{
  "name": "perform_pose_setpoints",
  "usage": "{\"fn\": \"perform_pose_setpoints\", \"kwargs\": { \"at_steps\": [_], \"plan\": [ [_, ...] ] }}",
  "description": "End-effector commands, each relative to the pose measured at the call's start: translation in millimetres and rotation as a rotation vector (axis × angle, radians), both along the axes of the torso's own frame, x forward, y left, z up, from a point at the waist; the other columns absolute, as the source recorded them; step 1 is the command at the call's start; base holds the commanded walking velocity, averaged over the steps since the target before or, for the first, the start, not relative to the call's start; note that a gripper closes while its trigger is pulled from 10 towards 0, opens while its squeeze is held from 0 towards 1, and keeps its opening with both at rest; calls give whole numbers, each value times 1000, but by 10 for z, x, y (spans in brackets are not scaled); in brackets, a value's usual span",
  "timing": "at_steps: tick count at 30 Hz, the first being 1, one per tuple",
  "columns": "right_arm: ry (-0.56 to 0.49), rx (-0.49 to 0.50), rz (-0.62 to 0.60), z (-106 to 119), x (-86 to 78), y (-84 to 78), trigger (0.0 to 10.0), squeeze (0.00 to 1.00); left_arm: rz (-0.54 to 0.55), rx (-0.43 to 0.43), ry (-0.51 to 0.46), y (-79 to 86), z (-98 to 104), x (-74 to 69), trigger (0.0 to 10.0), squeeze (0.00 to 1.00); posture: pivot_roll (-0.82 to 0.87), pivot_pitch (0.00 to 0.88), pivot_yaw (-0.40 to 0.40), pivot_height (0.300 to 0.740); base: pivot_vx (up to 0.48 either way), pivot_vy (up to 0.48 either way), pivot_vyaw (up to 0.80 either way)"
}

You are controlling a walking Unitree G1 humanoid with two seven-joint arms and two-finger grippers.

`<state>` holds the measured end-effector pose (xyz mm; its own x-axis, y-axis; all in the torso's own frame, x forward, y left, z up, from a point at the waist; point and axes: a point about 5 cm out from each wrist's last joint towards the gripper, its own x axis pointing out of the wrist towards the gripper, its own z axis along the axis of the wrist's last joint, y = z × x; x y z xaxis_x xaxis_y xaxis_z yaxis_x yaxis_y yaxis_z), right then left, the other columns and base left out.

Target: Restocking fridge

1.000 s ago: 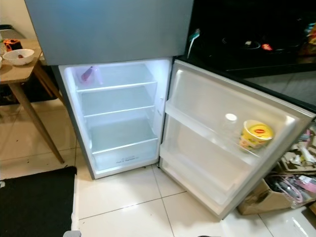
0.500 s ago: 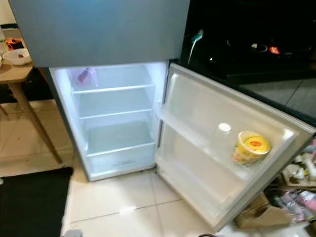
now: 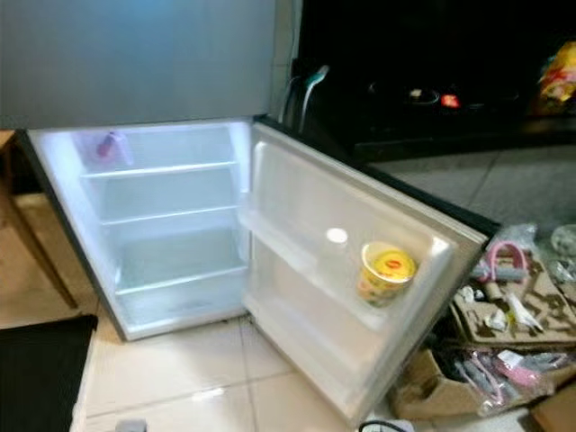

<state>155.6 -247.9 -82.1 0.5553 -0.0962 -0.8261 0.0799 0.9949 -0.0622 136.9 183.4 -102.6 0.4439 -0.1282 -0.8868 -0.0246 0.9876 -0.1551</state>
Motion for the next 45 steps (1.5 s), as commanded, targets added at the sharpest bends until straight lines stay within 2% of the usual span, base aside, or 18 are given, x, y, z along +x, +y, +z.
{"fn": "perform_pose_setpoints", "kwargs": {
  "at_steps": [1, 2, 7, 8, 9, 11, 12, 16, 18, 22, 25, 26, 27, 30, 34, 41, 42, 45],
  "plan": [
    [-111, -35, -56, 146, 223, -119, 10000, 0, 15, 1, 21, 28, -18, -60, 10000, 0, -62, 20, -29, 740, 0, 0, 0],
    [-111, -35, -56, 146, 223, -119, 10000, 0, 15, 1, 21, 28, -18, -60, 10000, 0, -62, 20, -29, 740, 0, 0, 0],
    [-354, -128, -224, 635, 736, -532, 10000, 0, 18, -4, 17, 35, -16, -58, 10000, 0, -58, 21, -30, 740, 0, 0, 0],
    [-354, -128, -224, 635, 736, -532, 10000, 0, 18, -4, 17, 35, -16, -58, 10000, 0, -58, 21, -30, 740, 0, 0, 0],
    [-430, -185, -274, 852, 892, -696, 10000, 0, 20, -3, 17, 43, -15, -58, 10000, 0, -58, 21, -30, 740, 0, 0, 0],
    [-430, -185, -274, 852, 892, -696, 10000, 0, 20, -3, 17, 43, -15, -58, 10000, 0, -58, 21, -30, 740, 0, 0, 0],
    [-467, -262, -315, 1029, 976, -859, 10000, 0, 21, -3, 16, 49, -13, -57, 10000, 0, -53, 18, -32, 740, 0, 0, 0],
    [-455, -380, -349, 1170, 985, -1044, 10000, 0, 20, -2, 15, 52, -13, -56, 10000, 0, -53, 18, -32, 740, 0, 0, 0],
    [-449, -394, -353, 1182, 980, -1066, 10000, 0, 20, -2, 15, 52, -12, -56, 10000, 0, -53, 18, -32, 740, 0, 0, 0],
    [-483, -431, -490, 1286, 904, -1258, 10000, 0, 19, -6, 12, 48, -11, -51, 10000, 0, -51, 18, -36, 740, 0, 0, 0],
    [-627, -313, -615, 1434, 961, -1328, 10000, 0, 17, -7, 11, 50, -10, -49, 10000, 0, -48, 19, -32, 740, 0, 0, 0],
    [-627, -313, -615, 1434, 961, -1328, 10000, 0, 17, -7, 11, 50, -10, -49, 10000, 0, -48, 19, -32, 740, 0, 0, 0],
    [-700, -236, -649, 1514, 1017, -1341, 10000, 0, 17, -7, 11, 52, -9, -49, 10000, 0, -48, 20, -30, 740, 0, 0, 0],
    [-917, -35, -650, 1822, 1214, -1369, 10000, 0, 20, -5, 9, 73, -5, -44, 10000, 0, -41, 25, -28, 740, 0, 0, 0],
    [-1062, 116, -624, 2102, 1347, -1414, 10000, 0, 24, -3, 7, 87, -1, -39, 10000, 0, -41, 28, -26, 740, 0, 0, 0],
    [-1136, 240, -475, 2339, 1479, -1388, 10000, 0, 31, -7, 7, 82, -3, -42, 10000, 0, -41, 29, -30, 740, 0, 0, 0],
    [-1149, 295, -407, 2383, 1518, -1351, 10000, 0, 32, -8, 8, 75, -7, -51, 10000, 0, -41, 29, -30, 740, 0, 0, 0],
    [-1134, 317, -297, 2401, 1555, -1286, 10000, 0, 33, -10, 10, 67, -9, -56, 10000, 0, -46, 28, -32, 740, 0, 0, 0]
  ]
}}
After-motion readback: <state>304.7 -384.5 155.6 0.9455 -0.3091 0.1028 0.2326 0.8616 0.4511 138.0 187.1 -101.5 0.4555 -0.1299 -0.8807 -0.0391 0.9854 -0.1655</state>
